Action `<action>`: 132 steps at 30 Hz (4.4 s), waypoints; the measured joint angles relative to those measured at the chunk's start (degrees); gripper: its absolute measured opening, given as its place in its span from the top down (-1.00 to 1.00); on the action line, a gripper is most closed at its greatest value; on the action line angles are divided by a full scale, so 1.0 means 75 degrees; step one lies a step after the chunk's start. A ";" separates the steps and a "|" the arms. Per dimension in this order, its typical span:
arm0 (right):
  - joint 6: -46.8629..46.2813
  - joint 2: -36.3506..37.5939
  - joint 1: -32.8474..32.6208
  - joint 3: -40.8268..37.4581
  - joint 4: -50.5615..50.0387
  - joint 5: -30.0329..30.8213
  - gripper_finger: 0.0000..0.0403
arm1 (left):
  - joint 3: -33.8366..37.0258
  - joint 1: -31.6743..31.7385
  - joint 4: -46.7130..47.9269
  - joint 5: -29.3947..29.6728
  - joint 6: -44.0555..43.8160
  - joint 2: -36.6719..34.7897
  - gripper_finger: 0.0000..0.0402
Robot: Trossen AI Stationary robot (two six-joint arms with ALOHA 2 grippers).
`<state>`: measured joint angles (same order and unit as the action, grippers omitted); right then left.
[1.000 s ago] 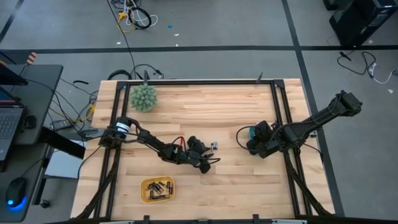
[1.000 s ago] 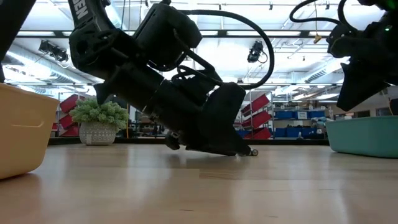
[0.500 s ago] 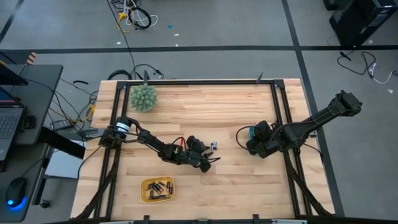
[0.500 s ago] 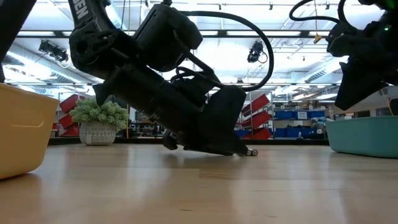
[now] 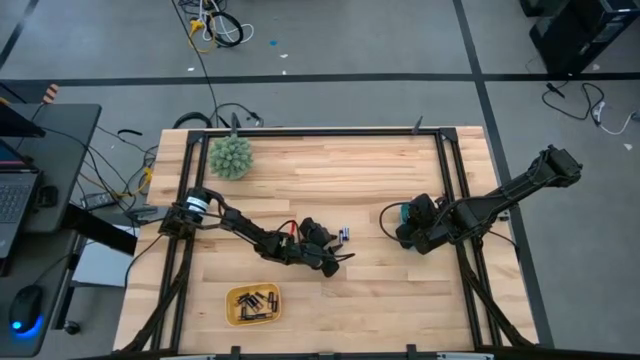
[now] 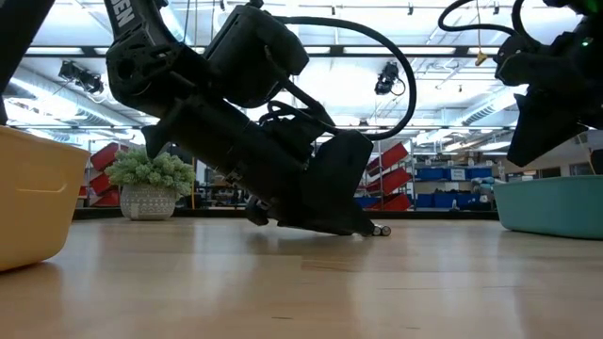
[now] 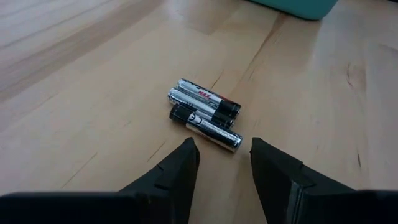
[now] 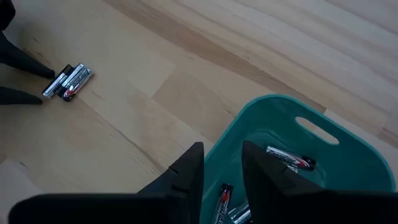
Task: Sort batteries
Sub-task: Put the silver battery into the green bin
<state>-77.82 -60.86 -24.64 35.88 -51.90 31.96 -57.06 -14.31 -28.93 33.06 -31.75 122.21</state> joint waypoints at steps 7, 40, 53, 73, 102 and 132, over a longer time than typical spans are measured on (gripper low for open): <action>0.0000 0.0000 0.0000 0.0001 0.0003 0.0198 0.53 | 0.0003 0.0000 0.0003 0.0070 0.0006 0.0006 0.24; 0.0000 0.0000 0.0000 0.0001 0.0023 0.0280 0.52 | 0.0047 -0.0216 0.0012 0.0437 0.0393 0.0026 0.31; 0.0000 0.0000 -0.0001 0.0001 0.0040 0.0280 0.53 | 0.0047 -0.0236 -0.0174 0.0102 -0.0238 0.0020 0.28; 0.0003 0.0000 -0.0001 0.0003 0.0042 0.0280 0.53 | 0.0029 -0.0153 -0.0325 0.0376 -0.0259 0.0030 0.06; 0.0006 0.0000 -0.0003 0.0000 0.0114 0.0277 0.53 | 0.0000 0.0157 0.0215 0.0663 -0.0446 0.0003 0.06; 0.0145 0.0003 -0.0003 0.0001 0.0114 0.0391 0.53 | 0.0038 0.0512 -0.0377 0.0434 0.2370 0.0023 0.10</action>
<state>-76.74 -60.84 -24.67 35.89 -51.05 34.89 -56.77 -10.46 -31.75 36.32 -13.97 122.39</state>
